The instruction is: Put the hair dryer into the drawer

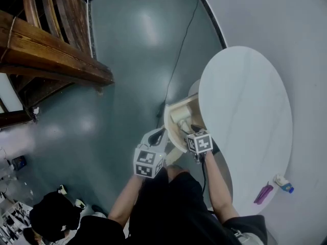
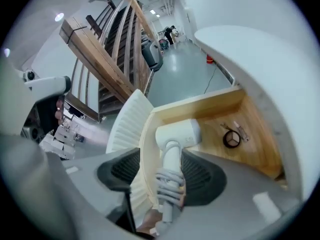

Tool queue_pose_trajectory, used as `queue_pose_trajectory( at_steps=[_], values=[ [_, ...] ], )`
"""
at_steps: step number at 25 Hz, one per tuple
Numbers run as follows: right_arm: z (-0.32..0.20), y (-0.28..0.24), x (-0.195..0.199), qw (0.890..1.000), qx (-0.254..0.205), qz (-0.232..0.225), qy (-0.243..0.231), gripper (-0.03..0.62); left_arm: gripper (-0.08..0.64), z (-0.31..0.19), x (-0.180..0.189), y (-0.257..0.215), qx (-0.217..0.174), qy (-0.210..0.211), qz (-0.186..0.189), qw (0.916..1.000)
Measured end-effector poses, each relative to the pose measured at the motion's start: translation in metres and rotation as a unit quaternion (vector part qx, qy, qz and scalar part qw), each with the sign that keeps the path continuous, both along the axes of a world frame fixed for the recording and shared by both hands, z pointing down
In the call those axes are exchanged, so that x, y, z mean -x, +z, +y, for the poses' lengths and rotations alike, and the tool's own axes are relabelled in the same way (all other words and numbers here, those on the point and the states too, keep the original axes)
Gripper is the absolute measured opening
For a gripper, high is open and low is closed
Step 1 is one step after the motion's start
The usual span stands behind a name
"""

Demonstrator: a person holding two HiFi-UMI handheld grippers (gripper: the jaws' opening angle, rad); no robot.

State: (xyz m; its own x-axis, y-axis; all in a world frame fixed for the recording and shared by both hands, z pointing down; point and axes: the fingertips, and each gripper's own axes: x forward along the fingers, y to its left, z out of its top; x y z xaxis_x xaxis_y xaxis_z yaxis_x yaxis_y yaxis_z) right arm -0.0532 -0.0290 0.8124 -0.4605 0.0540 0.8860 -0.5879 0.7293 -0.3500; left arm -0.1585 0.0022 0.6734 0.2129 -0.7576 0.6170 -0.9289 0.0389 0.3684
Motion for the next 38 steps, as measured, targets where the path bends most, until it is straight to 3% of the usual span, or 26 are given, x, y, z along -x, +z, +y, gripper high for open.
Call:
queue_pose_trajectory(
  at_steps=[11,19,28,38],
  values=[
    [0.007,-0.095,-0.018,0.996,-0.046,-0.072,0.037,0.24,0.006,0.009,-0.033,-0.062,-0.04,0.024,-0.024,0.9986],
    [0.004,-0.173,-0.041,0.983,-0.12,-0.119,0.073,0.153,0.006,0.014,-0.056,-0.111,-0.074,0.039,-0.046,0.9954],
    [-0.005,-0.268,-0.075,0.956,-0.219,-0.159,0.116,0.085,0.006,0.015,-0.082,-0.171,-0.115,0.065,-0.064,0.9891],
    [-0.014,-0.346,-0.124,0.913,-0.317,-0.193,0.172,0.011,0.006,0.004,-0.104,-0.231,-0.173,0.092,-0.092,0.9763]
  ],
)
